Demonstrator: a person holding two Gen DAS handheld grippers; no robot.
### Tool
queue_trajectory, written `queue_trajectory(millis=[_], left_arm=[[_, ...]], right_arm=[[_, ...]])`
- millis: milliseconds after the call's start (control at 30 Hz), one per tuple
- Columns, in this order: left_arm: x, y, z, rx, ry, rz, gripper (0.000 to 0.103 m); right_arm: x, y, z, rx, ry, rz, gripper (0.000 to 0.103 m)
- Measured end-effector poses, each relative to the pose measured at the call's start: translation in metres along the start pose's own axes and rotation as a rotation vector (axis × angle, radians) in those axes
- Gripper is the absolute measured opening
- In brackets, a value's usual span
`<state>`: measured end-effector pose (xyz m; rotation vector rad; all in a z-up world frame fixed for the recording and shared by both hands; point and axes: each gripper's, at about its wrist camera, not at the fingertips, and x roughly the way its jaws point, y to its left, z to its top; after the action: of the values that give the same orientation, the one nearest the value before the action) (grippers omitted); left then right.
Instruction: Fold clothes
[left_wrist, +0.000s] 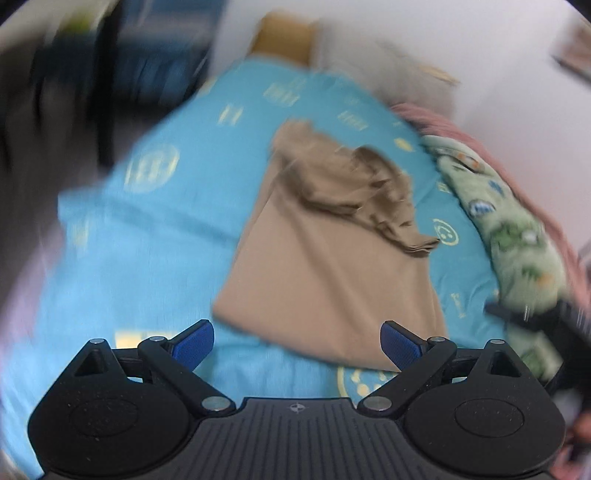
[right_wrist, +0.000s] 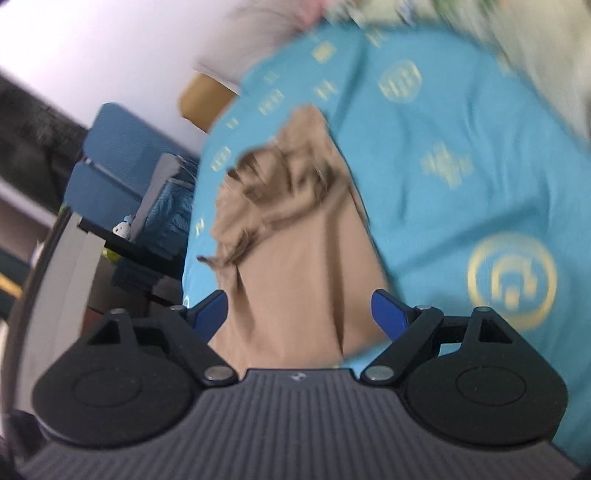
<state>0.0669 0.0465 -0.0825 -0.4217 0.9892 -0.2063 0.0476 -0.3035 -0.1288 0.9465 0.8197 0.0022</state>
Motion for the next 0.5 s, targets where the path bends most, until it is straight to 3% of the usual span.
queue_trajectory(millis=[200, 333, 433, 500], left_arm=[[0.023, 0.038, 0.007, -0.291, 0.095, -0.146, 0.091], [0.043, 0.036, 0.005, -0.312, 0.176, -0.19, 0.082], [0.056, 0.036, 0.005, -0.34, 0.194, -0.205, 0.08], [0.06, 0.039, 0.007, -0.374, 0.173, -0.218, 0.07]], right_arm=[[0.029, -0.028, -0.017, 0.246, 0.14, 0.055, 0.087], [0.041, -0.049, -0.028, 0.429, 0.16, 0.073, 0.086], [0.045, -0.05, -0.027, 0.439, 0.117, 0.074, 0.074], [0.044, -0.047, -0.024, 0.416, 0.08, 0.046, 0.047]])
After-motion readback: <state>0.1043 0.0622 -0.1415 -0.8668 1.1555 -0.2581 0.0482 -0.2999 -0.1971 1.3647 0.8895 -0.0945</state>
